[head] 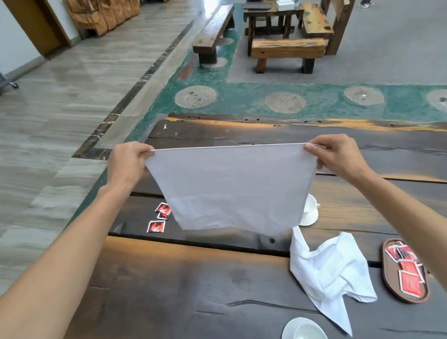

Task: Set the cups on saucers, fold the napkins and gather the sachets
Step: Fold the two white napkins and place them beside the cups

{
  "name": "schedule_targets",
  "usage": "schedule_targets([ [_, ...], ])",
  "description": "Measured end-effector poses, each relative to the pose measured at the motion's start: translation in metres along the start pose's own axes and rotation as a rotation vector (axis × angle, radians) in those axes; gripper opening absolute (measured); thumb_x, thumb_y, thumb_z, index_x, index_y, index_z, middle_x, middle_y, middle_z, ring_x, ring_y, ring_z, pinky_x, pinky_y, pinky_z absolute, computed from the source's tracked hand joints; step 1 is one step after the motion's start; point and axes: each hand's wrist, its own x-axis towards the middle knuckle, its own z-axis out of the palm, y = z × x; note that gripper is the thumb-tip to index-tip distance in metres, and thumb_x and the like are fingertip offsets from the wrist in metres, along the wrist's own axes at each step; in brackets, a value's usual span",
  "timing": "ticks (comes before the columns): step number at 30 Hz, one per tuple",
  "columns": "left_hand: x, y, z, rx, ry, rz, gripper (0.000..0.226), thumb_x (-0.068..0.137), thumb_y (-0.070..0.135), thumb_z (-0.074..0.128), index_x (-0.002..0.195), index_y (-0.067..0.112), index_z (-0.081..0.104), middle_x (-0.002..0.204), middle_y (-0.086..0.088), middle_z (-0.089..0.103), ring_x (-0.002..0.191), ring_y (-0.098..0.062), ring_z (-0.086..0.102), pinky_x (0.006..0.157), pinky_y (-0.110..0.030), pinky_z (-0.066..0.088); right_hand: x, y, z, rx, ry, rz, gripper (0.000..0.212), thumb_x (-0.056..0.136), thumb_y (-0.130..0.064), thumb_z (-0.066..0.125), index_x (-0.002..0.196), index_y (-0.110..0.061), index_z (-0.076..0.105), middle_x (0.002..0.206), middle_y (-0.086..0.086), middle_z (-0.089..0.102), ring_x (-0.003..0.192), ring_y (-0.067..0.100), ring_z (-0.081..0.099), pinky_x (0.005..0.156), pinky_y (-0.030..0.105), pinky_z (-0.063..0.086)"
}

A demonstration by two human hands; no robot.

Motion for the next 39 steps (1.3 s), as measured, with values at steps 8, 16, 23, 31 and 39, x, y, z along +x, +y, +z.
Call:
schedule_targets([
  [8,-0.027,-0.031,-0.026,-0.289,0.003,0.126,0.008,0.083,0.002,0.070,0.085,0.006,0.077,0.070,-0.006,0.068,0.061,-0.011,0.063,0.062,-0.006,0.047,-0.050,-0.025,0.022,0.051,-0.030,-0.003,0.017,0.093,-0.023,0.063,0.089,-0.010,0.074,0.070,0.013,0.070,0.062,0.015,0.059,0.068,0.032,0.050],
  [16,-0.145,-0.095,-0.015,-0.248,-0.186,0.102,0.014,0.073,-0.004,0.077,0.080,0.008,0.078,0.078,0.001,0.072,0.076,-0.005,0.061,0.073,-0.015,0.045,-0.173,-0.018,0.079,-0.019,-0.292,0.077,0.029,0.090,-0.022,0.063,0.065,-0.036,0.060,0.060,-0.018,0.056,0.057,-0.002,0.049,0.058,0.013,0.036],
  [23,-0.253,-0.150,0.018,-0.164,-0.492,0.013,0.019,0.073,0.002,0.081,0.068,0.018,0.072,0.070,0.016,0.062,0.065,0.007,0.056,0.067,-0.005,0.040,-0.254,0.032,0.143,-0.169,-0.485,0.196,0.034,0.091,-0.027,0.064,0.061,-0.016,0.055,0.073,0.000,0.050,0.068,0.004,0.050,0.071,0.027,0.046],
  [31,-0.308,-0.176,0.064,-0.077,-0.832,-0.043,0.009,0.088,0.015,0.070,0.085,0.012,0.078,0.089,0.008,0.068,0.081,0.000,0.063,0.078,-0.006,0.041,-0.286,0.050,0.198,-0.616,-0.831,0.059,0.024,0.090,-0.036,0.058,0.075,-0.019,0.065,0.087,-0.008,0.056,0.089,0.011,0.052,0.066,0.028,0.039],
  [39,-0.346,-0.197,0.087,0.071,-1.082,-0.110,0.020,0.095,0.024,0.058,0.078,0.031,0.053,0.095,0.013,0.055,0.086,-0.006,0.057,0.076,-0.010,0.035,-0.319,0.064,0.243,-0.930,-1.130,-0.214,0.014,0.057,-0.015,0.075,0.056,-0.026,0.066,0.063,-0.009,0.059,0.072,0.018,0.059,0.061,0.030,0.031],
])
